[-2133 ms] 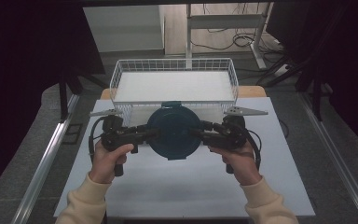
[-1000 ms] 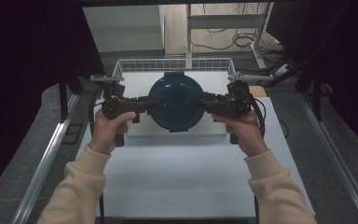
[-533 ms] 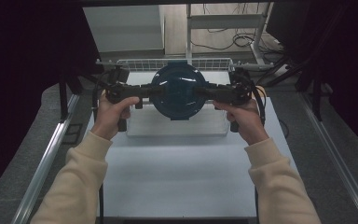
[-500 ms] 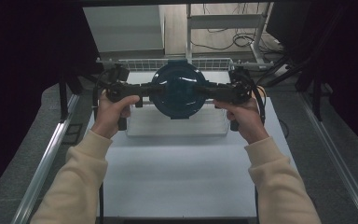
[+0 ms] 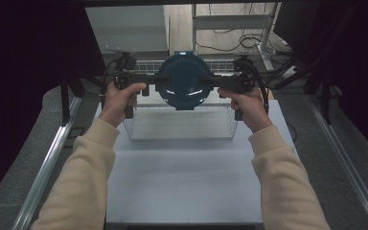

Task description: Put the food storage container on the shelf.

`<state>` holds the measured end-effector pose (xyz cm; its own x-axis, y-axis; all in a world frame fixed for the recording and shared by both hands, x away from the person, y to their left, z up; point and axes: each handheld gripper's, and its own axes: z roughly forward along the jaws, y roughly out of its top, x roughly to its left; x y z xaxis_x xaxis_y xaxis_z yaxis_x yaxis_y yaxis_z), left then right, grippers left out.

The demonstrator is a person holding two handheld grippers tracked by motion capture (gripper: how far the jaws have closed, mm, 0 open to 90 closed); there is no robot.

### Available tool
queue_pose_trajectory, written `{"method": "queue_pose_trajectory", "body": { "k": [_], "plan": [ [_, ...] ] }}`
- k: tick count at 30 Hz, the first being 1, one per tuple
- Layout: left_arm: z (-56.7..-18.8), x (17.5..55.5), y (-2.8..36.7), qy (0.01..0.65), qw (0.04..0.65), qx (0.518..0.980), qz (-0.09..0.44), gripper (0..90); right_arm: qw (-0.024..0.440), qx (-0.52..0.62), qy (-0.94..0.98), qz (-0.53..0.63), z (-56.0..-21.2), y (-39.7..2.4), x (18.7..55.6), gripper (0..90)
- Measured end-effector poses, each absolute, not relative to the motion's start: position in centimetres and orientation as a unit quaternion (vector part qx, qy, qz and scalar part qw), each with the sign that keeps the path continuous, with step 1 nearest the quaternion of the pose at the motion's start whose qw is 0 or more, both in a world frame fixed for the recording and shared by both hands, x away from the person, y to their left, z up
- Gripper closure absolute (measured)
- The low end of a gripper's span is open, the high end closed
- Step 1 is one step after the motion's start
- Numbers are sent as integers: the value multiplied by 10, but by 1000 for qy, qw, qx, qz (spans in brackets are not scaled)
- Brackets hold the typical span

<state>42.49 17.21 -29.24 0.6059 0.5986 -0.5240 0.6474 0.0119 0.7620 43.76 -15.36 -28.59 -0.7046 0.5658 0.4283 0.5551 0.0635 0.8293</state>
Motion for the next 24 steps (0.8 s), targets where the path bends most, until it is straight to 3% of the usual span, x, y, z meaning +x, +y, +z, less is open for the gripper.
{"method": "queue_pose_trajectory", "body": {
  "k": [24],
  "plan": [
    [-319, 471, 176, 510, 553, 655, -71, 393, -84, 488, 677, 544, -312, -148, 486, 383]
  ]
}}
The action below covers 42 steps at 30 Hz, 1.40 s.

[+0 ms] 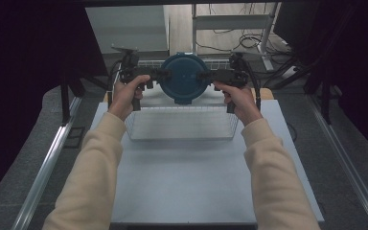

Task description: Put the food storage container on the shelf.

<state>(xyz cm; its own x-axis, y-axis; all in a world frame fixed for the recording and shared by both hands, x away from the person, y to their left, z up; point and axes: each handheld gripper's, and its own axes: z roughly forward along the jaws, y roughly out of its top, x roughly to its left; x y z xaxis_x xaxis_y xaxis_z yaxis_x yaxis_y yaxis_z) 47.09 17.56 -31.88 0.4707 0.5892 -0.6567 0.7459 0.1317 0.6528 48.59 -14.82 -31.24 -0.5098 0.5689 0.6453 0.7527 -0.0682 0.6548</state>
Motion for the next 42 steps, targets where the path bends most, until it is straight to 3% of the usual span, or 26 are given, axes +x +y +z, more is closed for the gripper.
{"method": "queue_pose_trajectory", "body": {
  "k": [10, 17, 21, 26, 32, 34, 42],
  "plan": [
    [-340, 489, 178, 536, 561, 619, -122, 349, 131, -534, -637, -541, -329, -150, 499, 362],
    [-345, 486, 177, 532, 576, 611, -113, 334, 126, -530, -634, -549, -332, -150, 499, 341],
    [-342, 482, 175, 531, 567, 625, -77, 259, 90, -526, -648, -543, -328, -144, 493, 242],
    [-327, 456, 175, 521, 546, 656, 18, 191, 30, -520, -651, -552, -318, -145, 472, 159],
    [-318, 413, 182, 485, 553, 675, 60, 196, -15, -477, -676, -561, -309, -162, 442, 158],
    [-319, 398, 183, 475, 551, 683, 68, 201, -50, -452, -701, -549, -307, -169, 425, 158],
    [-346, 331, 188, 442, 543, 709, 82, 203, -108, -399, -740, -531, -327, -193, 360, 192]
  ]
}}
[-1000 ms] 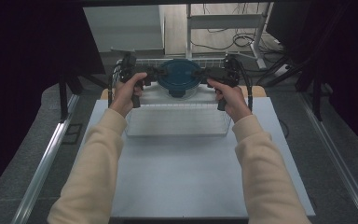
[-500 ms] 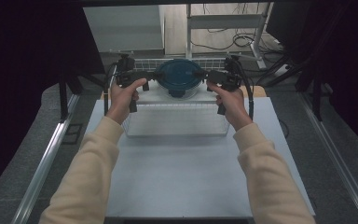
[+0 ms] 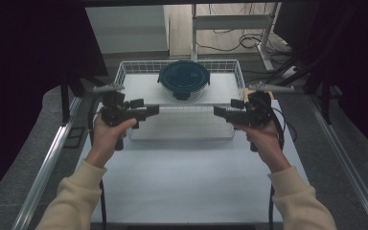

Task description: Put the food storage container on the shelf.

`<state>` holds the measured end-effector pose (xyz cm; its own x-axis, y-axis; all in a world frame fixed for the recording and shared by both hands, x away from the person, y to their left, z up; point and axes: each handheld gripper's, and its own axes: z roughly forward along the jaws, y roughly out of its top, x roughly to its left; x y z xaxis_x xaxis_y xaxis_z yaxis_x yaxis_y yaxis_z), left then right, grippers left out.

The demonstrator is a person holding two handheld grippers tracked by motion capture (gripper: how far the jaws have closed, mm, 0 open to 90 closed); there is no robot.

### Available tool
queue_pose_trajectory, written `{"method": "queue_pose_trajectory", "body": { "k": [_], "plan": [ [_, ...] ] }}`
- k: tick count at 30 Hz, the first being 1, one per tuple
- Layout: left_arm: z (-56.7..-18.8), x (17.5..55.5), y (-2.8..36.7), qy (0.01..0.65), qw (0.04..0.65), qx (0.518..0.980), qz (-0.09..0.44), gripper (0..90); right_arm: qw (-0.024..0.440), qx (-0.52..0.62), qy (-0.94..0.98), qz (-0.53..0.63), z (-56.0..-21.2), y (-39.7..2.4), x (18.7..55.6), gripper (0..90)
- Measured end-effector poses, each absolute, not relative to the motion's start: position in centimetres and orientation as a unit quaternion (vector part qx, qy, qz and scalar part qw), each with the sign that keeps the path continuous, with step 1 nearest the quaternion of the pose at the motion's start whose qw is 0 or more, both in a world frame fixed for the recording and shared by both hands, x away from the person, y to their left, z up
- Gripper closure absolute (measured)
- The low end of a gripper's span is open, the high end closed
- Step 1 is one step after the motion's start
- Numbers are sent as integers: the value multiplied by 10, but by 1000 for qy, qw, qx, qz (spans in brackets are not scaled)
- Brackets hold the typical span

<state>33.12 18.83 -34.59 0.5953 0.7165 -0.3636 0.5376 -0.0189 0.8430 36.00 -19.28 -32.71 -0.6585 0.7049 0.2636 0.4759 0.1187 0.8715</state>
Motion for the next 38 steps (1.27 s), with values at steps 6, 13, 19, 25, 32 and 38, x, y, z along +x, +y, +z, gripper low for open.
{"method": "queue_pose_trajectory", "body": {
  "k": [6, 13, 19, 25, 32, 38],
  "plan": [
    [-382, 293, 194, 436, 527, 725, 82, 200, 141, 380, 754, 517, -362, -212, 319, 197],
    [-431, 271, 201, 451, 502, 734, 79, 198, 164, 388, 752, 507, -422, -243, 291, 219],
    [-471, 271, 204, 476, 457, 746, 84, 197, 151, 430, 764, 457, -470, -264, 291, 225],
    [-490, 272, 215, 494, 435, 748, 80, 200, 151, 441, 777, 424, -492, -269, 295, 224],
    [-493, 271, 220, 497, 440, 744, 79, 221, 174, 427, 773, 435, -487, -268, 292, 220],
    [-493, 271, 220, 494, 446, 742, 82, 264, 184, 425, 770, 438, -490, -269, 291, 213]
  ]
}}
